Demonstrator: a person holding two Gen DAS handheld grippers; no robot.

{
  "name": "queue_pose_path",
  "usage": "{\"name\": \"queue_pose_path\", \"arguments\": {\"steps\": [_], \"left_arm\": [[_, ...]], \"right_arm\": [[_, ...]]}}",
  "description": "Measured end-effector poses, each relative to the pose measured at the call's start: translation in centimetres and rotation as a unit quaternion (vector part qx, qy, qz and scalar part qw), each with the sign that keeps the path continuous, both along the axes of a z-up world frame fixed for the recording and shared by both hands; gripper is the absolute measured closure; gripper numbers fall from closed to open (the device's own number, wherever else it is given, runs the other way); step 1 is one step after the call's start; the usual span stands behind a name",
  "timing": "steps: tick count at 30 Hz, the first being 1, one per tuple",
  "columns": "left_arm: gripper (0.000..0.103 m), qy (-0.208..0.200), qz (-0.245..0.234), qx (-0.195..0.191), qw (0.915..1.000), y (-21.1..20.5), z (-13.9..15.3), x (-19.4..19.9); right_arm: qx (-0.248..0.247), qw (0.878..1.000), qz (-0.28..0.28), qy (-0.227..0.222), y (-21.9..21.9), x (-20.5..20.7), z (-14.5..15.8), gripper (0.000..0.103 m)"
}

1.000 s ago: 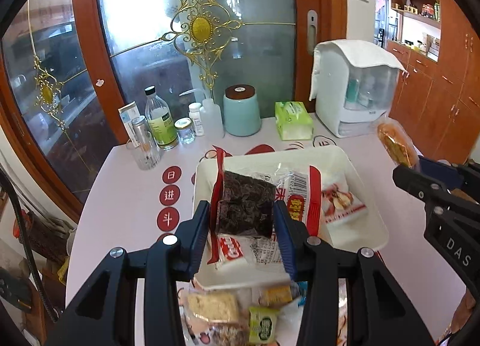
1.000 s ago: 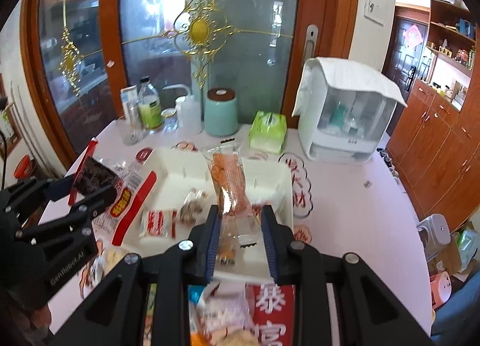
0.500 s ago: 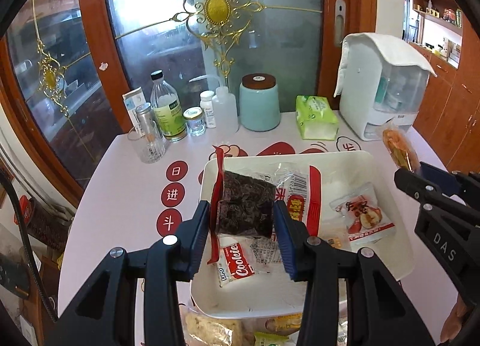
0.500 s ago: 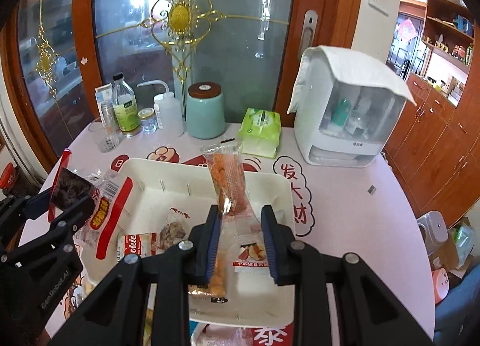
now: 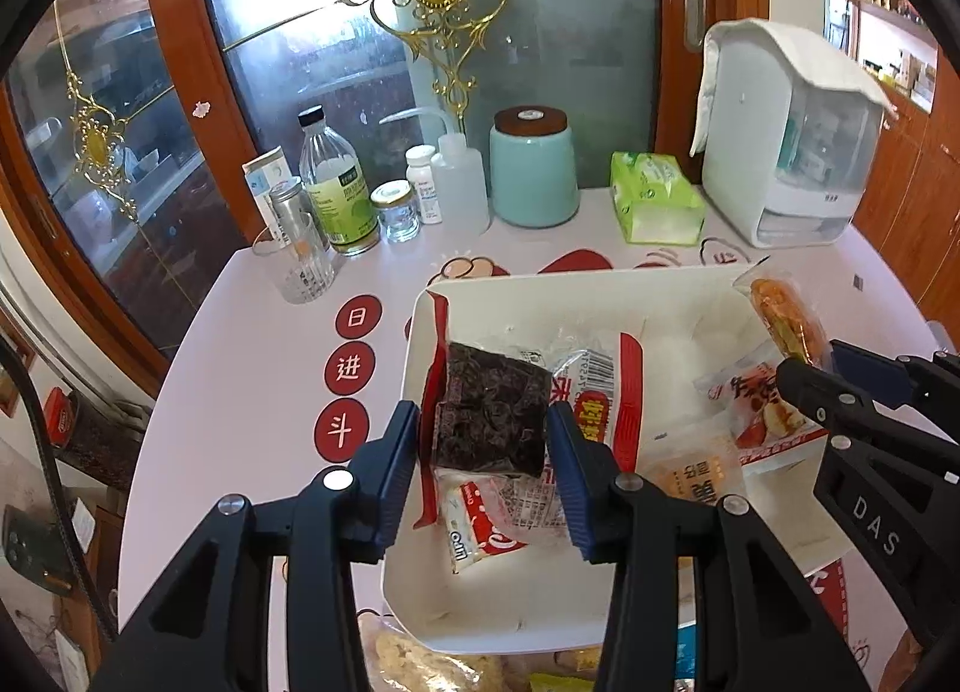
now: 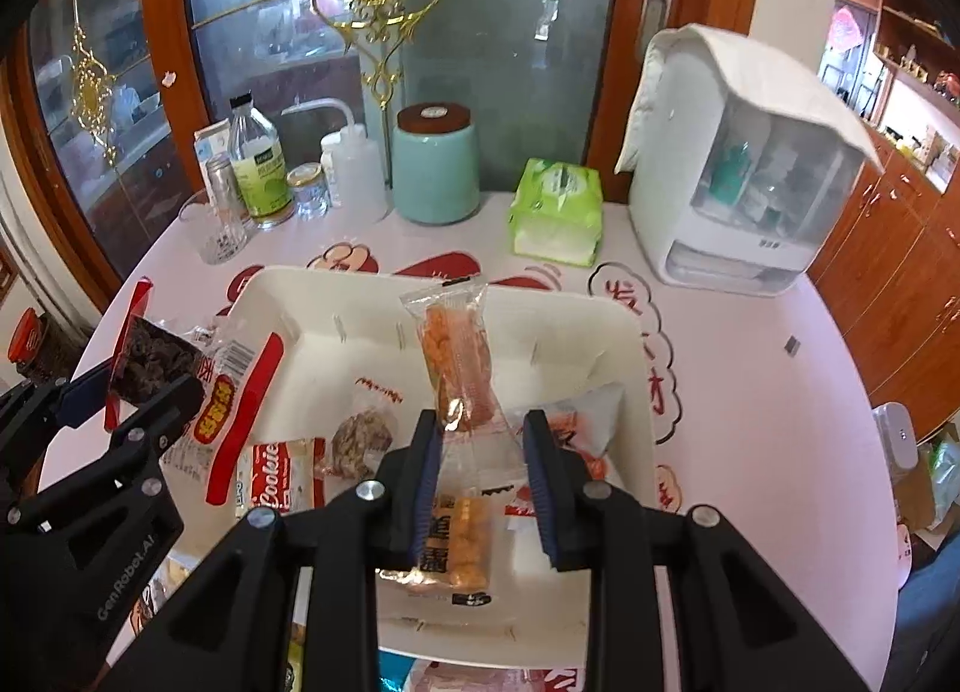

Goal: Organize snacks
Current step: 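Open both tools to release the snacks into the tray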

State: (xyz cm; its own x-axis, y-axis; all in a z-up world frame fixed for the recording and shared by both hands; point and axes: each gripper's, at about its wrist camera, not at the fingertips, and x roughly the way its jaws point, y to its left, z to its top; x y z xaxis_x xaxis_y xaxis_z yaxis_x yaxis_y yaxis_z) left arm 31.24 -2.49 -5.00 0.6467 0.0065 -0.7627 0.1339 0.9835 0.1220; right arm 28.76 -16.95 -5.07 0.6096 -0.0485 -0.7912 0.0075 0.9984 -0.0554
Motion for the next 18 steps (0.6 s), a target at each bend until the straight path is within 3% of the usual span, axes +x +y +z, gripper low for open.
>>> {"name": "queue_pose_path", "arguments": {"steps": [1,3,4,6,9,18], "left_arm": [[0.056,0.004,0.002,0.004,1.0,0.0,-0.2,0.0],[0.018,0.011,0.005,0.006,0.9999,0.1,-0.5,0.0],[0.014,0.006,0.011,0.009,0.9999,0.3,-0.5,-0.1],[0.012,-0.008,0.011,0.011,0.9998,0.5,-0.3,-0.5],[0.012,-0.004,0.01,0.019,0.9998,0.6,-0.3,-0.7],[0.012,-0.016,0.015,0.017,0.9996,1.2,0.5,-2.0]], "right_arm": [[0.001,1.0,0.003,0.004,0.1,0.1,-0.2,0.074],[-0.001,1.0,0.009,0.013,0.4,0.1,-0.7,0.071],[-0.004,1.0,0.011,0.013,0.5,0.0,-0.8,0.069],[-0.02,1.0,0.009,0.008,0.8,-0.4,-0.9,0.057],[-0.042,0.999,0.01,-0.006,1.1,-1.0,-0.7,0.048],[-0.056,0.998,0.009,-0.026,1.5,-2.4,0.4,0.047]]}}
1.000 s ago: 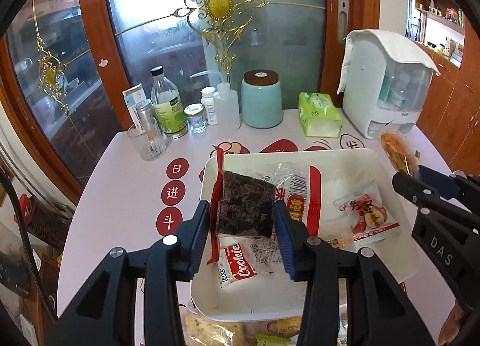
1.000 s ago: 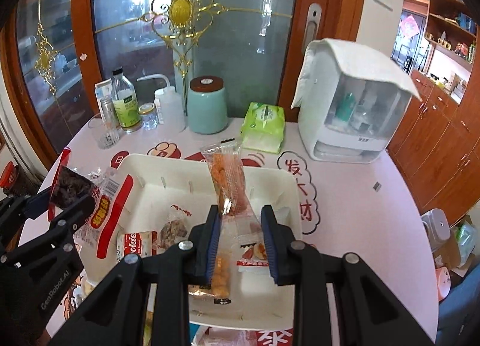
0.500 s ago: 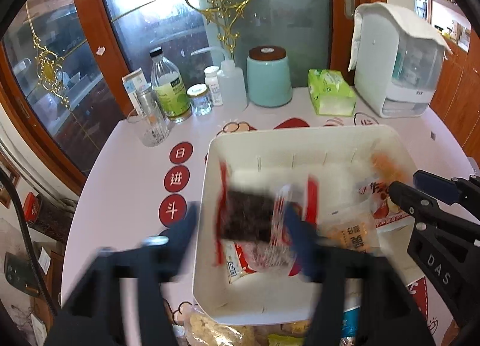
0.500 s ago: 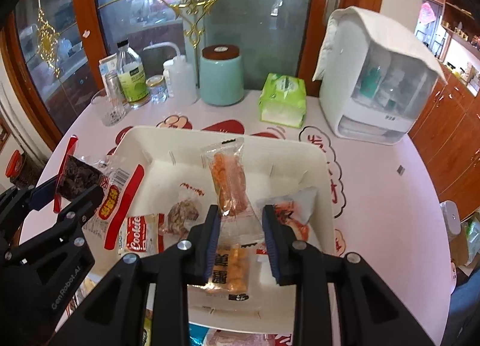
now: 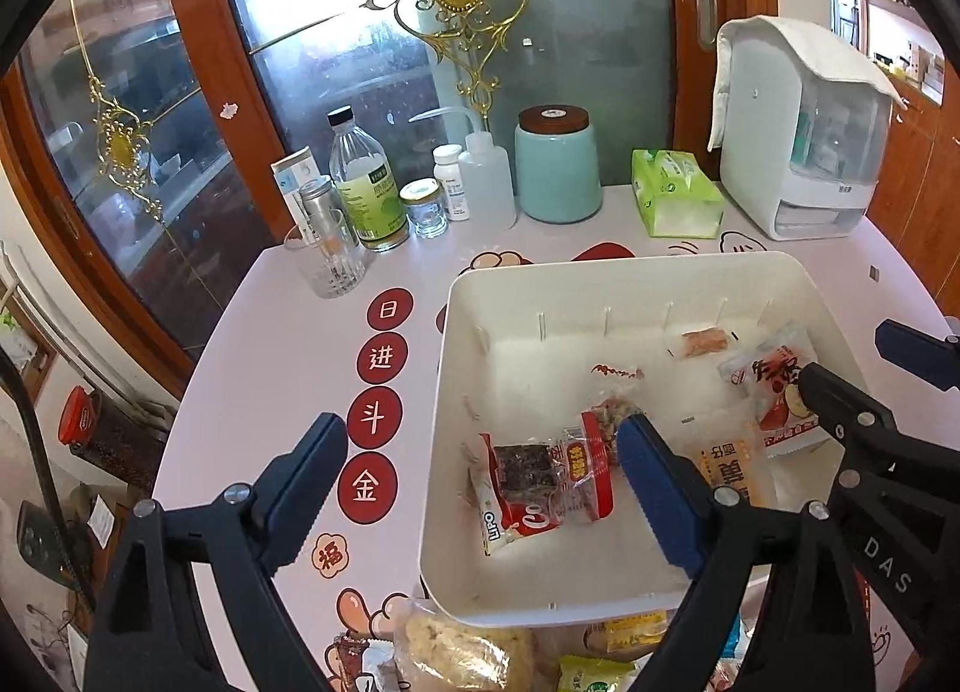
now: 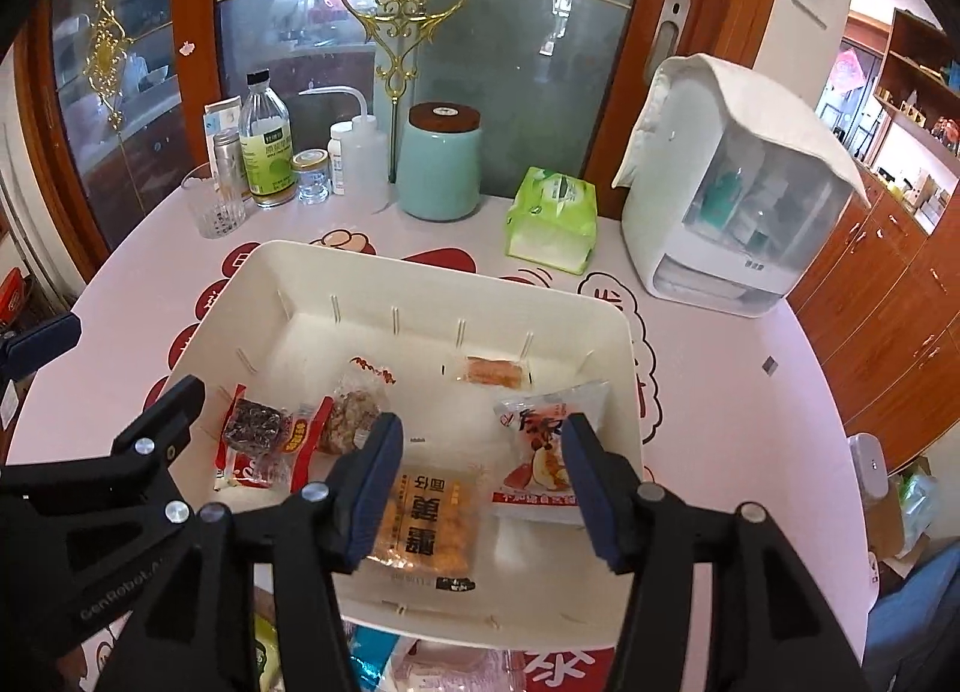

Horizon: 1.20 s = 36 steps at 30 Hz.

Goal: Organize snacks
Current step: 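Open both tools to release the snacks into the tray, then move both tools back toward the snack pile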

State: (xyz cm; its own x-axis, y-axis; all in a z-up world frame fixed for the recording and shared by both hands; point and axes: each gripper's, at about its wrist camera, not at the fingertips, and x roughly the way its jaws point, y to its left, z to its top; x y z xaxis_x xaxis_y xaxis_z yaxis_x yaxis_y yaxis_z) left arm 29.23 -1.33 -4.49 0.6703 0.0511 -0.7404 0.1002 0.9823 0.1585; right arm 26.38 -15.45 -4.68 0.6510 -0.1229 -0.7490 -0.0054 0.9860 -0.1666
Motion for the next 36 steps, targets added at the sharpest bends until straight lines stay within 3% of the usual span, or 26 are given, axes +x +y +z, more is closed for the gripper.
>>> {"name": "queue_pose_path", "arguments": {"steps": [19,36], "left_arm": [[0.012,-0.006,-0.009,-0.026,0.9996,2.0,2.1,-5.8],[0.012,0.014,-0.014,-0.077,0.9968,10.2,2.1,-12.2]], "right_arm": [[0.01,1.0,-0.01,-0.002,0.2,-5.5,1.3,0.047],[0.075,0.996,-0.013,0.036,2.6,-12.8,0.4,0.047]]}}
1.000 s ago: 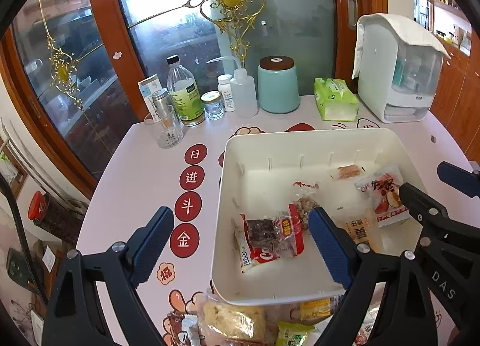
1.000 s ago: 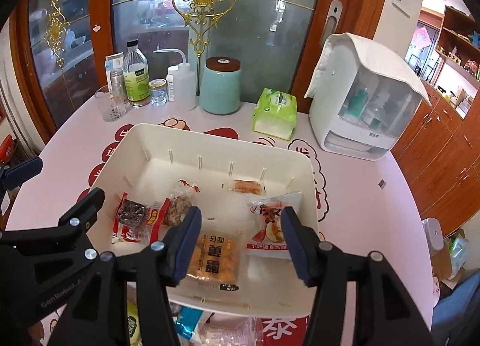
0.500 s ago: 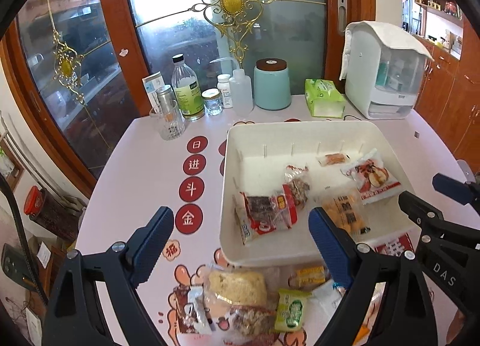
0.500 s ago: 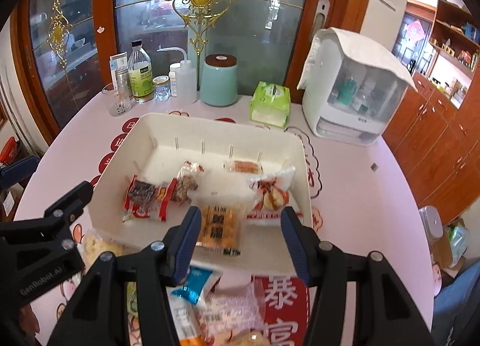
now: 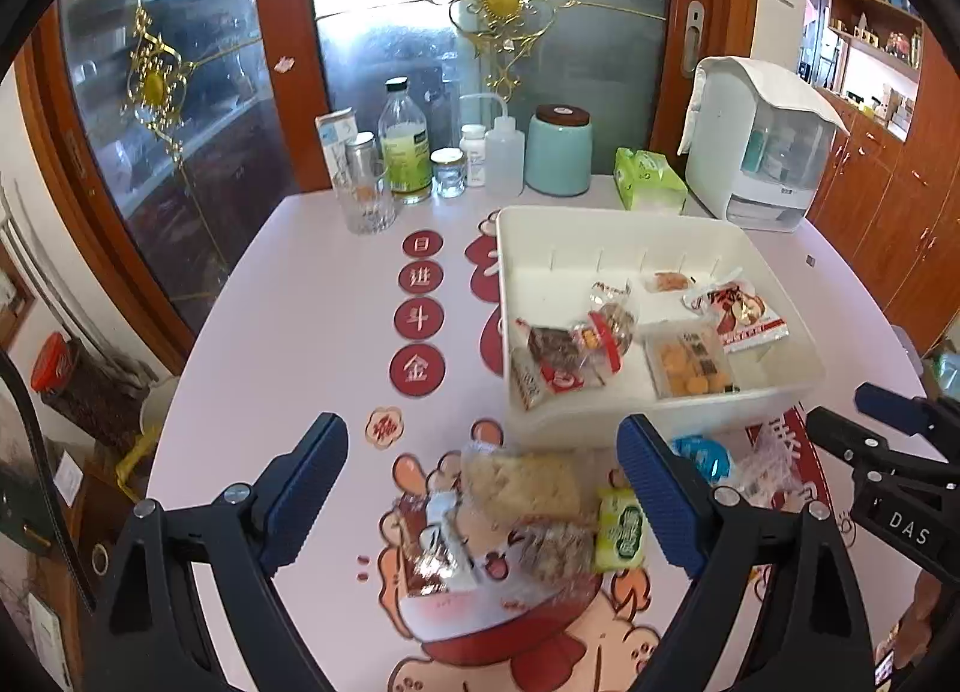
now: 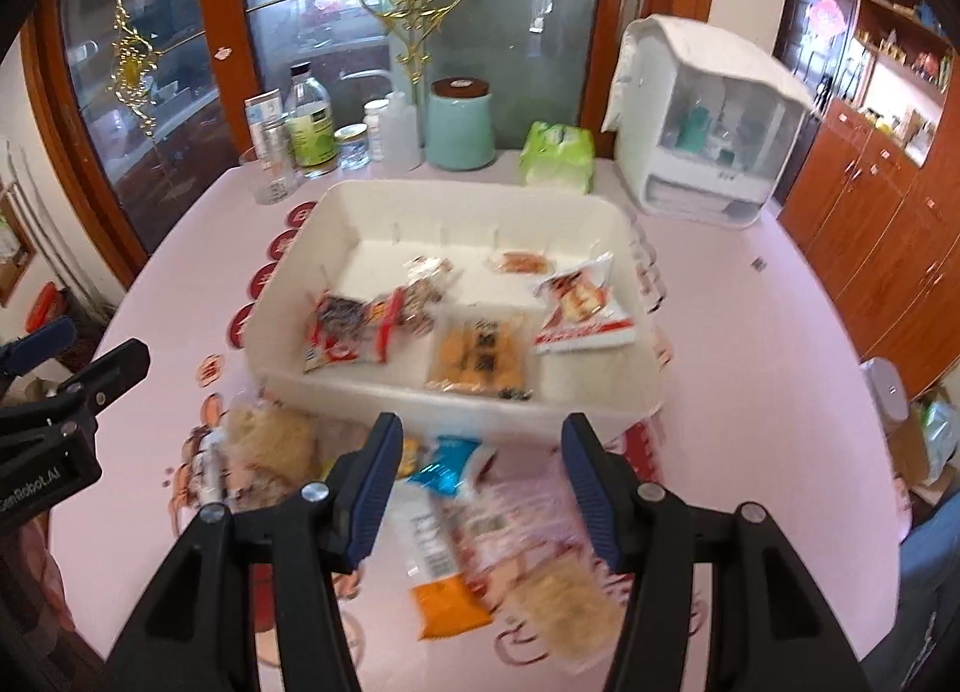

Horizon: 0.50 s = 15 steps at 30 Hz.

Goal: Organize snacks
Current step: 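Move both tools back toward the snack pile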

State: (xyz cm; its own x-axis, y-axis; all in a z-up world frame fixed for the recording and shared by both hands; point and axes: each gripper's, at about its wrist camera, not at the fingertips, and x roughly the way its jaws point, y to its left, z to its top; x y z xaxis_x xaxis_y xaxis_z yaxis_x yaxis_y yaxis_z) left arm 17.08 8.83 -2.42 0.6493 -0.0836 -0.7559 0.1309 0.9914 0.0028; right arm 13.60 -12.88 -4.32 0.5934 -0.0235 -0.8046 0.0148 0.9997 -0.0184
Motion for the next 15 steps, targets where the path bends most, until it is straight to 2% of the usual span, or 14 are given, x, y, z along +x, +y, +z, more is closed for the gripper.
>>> {"name": "queue_pose_path", "arguments": {"steps": [6,15], "left_arm": [[0.012,0.013,0.001,0.015,0.9998,2.3,-3.3,-1.6],[0.012,0.087,0.04,0.018,0.9952,5.8,-10.9,-1.1]], "right_arm": [[0.038,0.999,0.014,0.029,2.3,-0.8,-2.6,0.047],[0.083,0.992,0.011,0.091,5.2,0.1,-9.6,0.048]]}}
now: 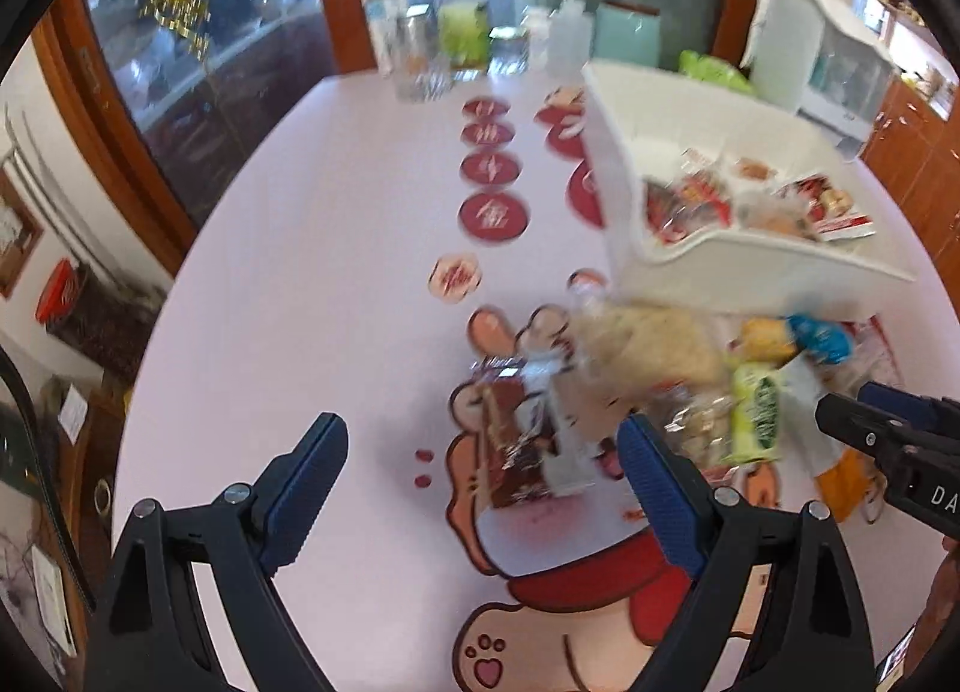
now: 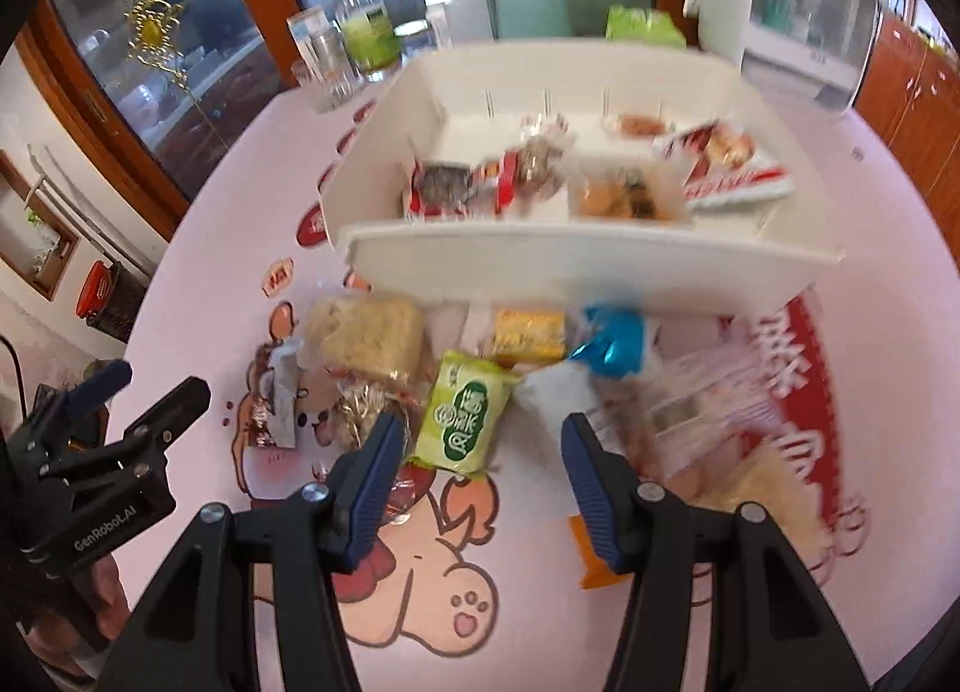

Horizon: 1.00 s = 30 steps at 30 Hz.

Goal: Organize snacks
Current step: 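Move both tools back toward the snack pile, then grasp a brown wrapped snack with the left tool while the right tool grasps the green cake pack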

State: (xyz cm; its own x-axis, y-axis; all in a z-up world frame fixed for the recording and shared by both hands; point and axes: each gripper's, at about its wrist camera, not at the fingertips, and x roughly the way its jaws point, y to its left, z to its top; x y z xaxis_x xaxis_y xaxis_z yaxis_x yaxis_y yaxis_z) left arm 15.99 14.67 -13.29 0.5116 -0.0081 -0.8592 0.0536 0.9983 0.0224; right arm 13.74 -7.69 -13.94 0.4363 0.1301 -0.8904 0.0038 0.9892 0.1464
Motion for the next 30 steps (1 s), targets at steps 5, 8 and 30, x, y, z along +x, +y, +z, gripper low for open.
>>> {"name": "queue_pose_path", "arguments": {"steps": [5,8,30], "left_arm": [[0.012,0.019,0.011,-0.006,0.9997,0.7,-2.2,1.2],[0.012,0.029,0.019,-0.014,0.9993,1.0,-3.2,1.9],[0.067,0.05,0.006,-0.004,0.9987,-1.8,-6.5,4.3]], "right_arm": [[0.022,0.999,-0.015,0.03,0.2,1.4,-3.1,0.054],[0.029,0.999,-0.018,0.041,0.6,2.1,-4.3,0.055],[-0.023,0.999,-0.007,0.031,2.3,2.8,-5.7,0.064]]}}
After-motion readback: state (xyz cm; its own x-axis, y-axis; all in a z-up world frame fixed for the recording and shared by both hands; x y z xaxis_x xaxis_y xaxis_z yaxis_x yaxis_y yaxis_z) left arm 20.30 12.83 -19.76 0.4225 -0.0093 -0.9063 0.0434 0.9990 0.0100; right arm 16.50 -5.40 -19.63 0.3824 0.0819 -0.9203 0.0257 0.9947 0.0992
